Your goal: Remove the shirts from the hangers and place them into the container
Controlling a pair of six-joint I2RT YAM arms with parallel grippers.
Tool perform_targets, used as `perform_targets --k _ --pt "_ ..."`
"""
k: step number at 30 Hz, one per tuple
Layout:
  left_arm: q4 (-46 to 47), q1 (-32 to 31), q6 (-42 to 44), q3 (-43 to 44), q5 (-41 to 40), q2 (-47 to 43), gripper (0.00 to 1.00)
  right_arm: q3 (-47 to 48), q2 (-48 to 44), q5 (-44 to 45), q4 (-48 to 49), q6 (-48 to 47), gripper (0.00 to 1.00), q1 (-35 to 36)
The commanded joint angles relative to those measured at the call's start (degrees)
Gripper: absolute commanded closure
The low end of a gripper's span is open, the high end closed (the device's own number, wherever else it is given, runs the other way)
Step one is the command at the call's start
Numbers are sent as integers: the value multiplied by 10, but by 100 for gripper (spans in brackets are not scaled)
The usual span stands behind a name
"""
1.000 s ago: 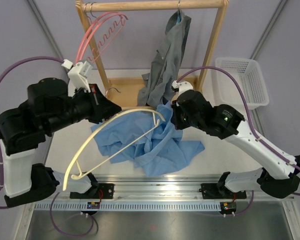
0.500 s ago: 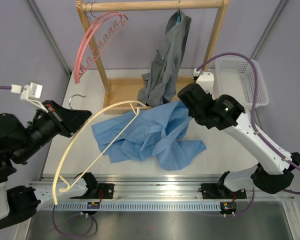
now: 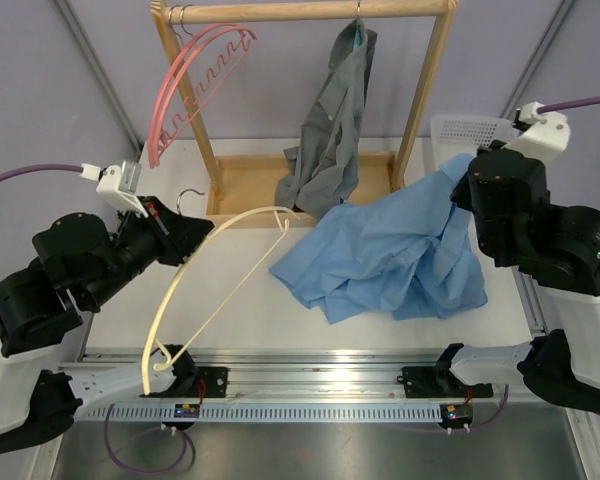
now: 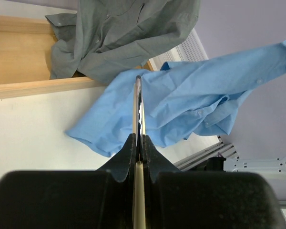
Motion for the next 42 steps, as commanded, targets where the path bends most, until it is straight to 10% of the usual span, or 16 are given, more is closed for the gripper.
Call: perform_targets --k 1,10,18,29,42 --pt "81 -2 5 -20 -15 5 100 -83 40 -143 -116 -7 100 -2" --pt "131 -2 18 -47 -41 47 100 -389 -24 -433 36 17 100 0" --pt "153 -3 -6 -94 -97 116 100 -257 -35 -446 34 -18 43 0" --pt "183 -30 -136 -136 -272 157 100 -194 19 -552 101 -60 39 20" --pt "-2 -62 -243 71 -411 376 100 -99 103 -515 109 -65 38 127"
